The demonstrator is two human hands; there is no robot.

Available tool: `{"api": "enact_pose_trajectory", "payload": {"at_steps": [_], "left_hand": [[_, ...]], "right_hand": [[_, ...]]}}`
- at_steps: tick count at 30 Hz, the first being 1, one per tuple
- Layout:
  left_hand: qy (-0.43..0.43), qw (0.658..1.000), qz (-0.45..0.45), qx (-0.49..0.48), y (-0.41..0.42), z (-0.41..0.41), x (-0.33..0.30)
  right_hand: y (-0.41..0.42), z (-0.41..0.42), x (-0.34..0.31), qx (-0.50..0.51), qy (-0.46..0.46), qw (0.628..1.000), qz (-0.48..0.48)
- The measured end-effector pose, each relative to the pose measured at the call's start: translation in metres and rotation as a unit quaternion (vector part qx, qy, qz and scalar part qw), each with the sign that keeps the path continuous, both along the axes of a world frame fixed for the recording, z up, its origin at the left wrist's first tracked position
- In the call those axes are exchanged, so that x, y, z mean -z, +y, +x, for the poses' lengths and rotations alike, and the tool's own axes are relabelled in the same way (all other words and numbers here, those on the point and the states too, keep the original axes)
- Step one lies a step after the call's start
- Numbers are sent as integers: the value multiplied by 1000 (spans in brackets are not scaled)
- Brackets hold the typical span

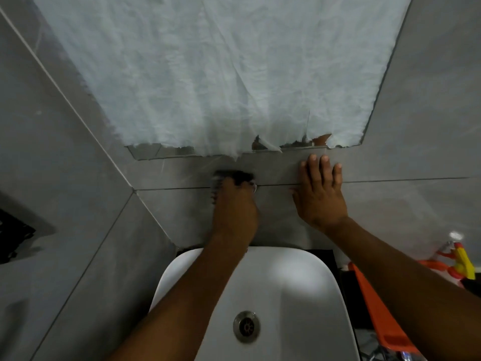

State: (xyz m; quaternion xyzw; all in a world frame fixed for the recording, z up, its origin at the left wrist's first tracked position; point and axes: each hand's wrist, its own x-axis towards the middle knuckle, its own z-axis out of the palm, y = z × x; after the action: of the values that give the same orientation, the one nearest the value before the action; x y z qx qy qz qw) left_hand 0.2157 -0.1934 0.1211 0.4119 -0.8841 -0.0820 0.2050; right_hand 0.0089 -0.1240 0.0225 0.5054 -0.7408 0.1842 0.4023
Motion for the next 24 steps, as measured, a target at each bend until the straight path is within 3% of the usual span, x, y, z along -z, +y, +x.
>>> {"api": "enact_pose_trajectory", "payload": {"at_steps": [2,4,7,9,10,11,12,13,15,18,24], "left_hand": [[-174,981,-86,7,11,-15,1],[-284,951,-122,11,17,-27,0],[-322,931,-164,49,13,-30,3],[-244,955,-146,81,3,-14,6],[-160,978,-99,87,-4,-3,6],[-39,996,-1,76,-11,7,4],[93,986,128,51,-15,17,4],[215,944,251,20,-15,28,6],[322,863,389,-33,-7,52,21],[400,729,555,-21,14,85,50],[478,437,761,-35,39,106,74]], "right_hand": [[0,-1,-2,0,-3,1000,-2],[1,0,-4,1,-3,1000,0],[2,2,-6,6,-2,1000,3],[1,3,-7,7,-3,1000,8],[1,5,-8,9,-3,1000,11],[2,6,-10,11,-1,1000,15],[3,8,-11,14,3,1000,15],[4,9,-12,15,4,1000,14],[5,13,-17,12,-5,1000,21],[6,19,-18,15,-20,999,33],[16,46,-34,23,-134,988,70]]}}
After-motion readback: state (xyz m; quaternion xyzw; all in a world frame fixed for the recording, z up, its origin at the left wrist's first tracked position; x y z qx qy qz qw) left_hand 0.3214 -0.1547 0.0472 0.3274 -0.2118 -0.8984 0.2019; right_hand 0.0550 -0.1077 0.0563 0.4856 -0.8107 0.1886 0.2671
